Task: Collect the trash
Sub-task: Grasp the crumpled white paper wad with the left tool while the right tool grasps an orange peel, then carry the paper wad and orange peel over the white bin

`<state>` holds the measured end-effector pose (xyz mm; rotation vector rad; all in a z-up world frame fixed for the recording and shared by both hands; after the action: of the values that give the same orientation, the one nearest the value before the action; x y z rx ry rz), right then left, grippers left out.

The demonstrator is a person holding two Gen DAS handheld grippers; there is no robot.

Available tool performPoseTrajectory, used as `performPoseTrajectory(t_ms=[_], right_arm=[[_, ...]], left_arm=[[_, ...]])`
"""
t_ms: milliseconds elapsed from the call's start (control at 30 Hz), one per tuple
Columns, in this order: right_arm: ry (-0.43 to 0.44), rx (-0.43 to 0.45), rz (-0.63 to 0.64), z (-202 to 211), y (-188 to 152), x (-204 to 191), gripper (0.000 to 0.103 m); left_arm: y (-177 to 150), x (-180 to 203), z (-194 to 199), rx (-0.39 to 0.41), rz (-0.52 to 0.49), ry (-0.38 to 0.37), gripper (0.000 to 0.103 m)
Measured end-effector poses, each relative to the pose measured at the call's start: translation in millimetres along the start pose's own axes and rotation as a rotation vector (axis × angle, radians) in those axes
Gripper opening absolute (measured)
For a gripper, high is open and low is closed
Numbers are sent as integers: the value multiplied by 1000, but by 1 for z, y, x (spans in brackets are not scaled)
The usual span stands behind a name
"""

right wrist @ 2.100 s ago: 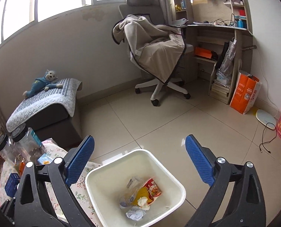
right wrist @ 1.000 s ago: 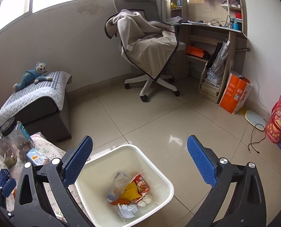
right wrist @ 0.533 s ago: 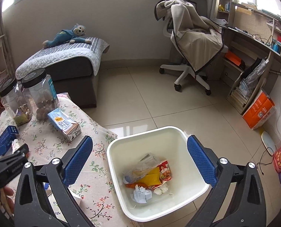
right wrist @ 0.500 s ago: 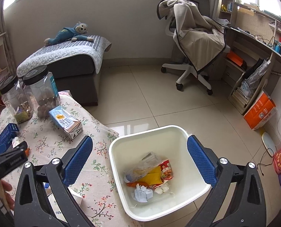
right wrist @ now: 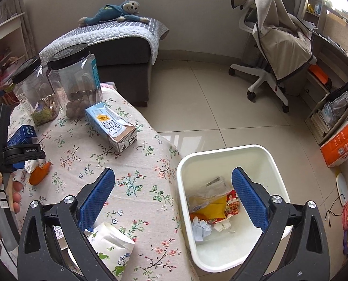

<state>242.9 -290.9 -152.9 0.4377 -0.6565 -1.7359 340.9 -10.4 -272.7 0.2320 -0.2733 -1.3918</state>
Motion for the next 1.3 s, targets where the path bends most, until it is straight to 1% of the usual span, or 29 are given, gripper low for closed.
performPoseTrajectory(t_ms=[100, 200, 267, 367, 467, 533, 600, 700, 800, 833, 933, 967, 1033, 1100, 1167, 1233, 1300], right_arm=[[32, -8, 15, -3, 1, -22, 96], [91, -37, 21, -7, -2, -49, 96], [132, -63, 43, -10, -6, -72, 96], [170, -109, 81, -18, -13, -108, 96], [216, -179, 85, -29, -23, -147, 96], [215, -221, 68, -39, -29, -168, 96], [232, -272, 41, -50, -37, -191, 96], [216, -342, -22, -68, -49, -211, 96], [199, -401, -93, -84, -59, -223, 93], [189, -408, -109, -88, -62, -226, 91], [135, -362, -92, -90, -58, -233, 92], [124, -347, -84, -90, -57, -235, 89], [124, -310, -58, -85, -53, -241, 73], [157, -291, -16, -77, -57, -253, 42], [176, -275, 28, -68, -62, -264, 25], [251, -295, 18, -59, -66, -269, 22], [329, -325, -38, -53, -67, -266, 18]], left_arm=[[-7, 1, 9, 10, -40, -24, 44], [-12, -5, 33, 59, -76, -24, 44], [-11, -13, 57, 111, -97, -32, 44], [-5, -30, 97, 209, -114, -38, 44], [8, -56, 128, 318, -110, 6, 44], [13, -72, 141, 370, -104, 27, 44], [12, -84, 149, 392, -110, 35, 45], [19, -98, 153, 410, -87, 38, 45], [22, -108, 151, 393, -60, 8, 45], [24, -110, 150, 390, -52, 1, 45], [27, -116, 152, 388, -36, -12, 46], [28, -118, 152, 388, -30, -17, 46], [29, -122, 154, 386, -16, -32, 46], [30, -125, 155, 385, -5, -42, 46], [31, -128, 156, 387, 1, -42, 46], [31, -130, 157, 385, 2, -41, 46], [30, -132, 157, 383, 1, -40, 46]])
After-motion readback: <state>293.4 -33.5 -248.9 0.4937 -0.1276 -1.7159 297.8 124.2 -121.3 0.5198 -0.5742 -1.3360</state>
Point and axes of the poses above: each gripper's, at about its wrist camera, not at the fingertips, and z roughly against the way its jaws point, x to its right, y to its top, the point moved 10 cm from there along -z, roughly the way its jaws point, and after that the axes turned 3 degrees about -z, right-handed, at the moved point
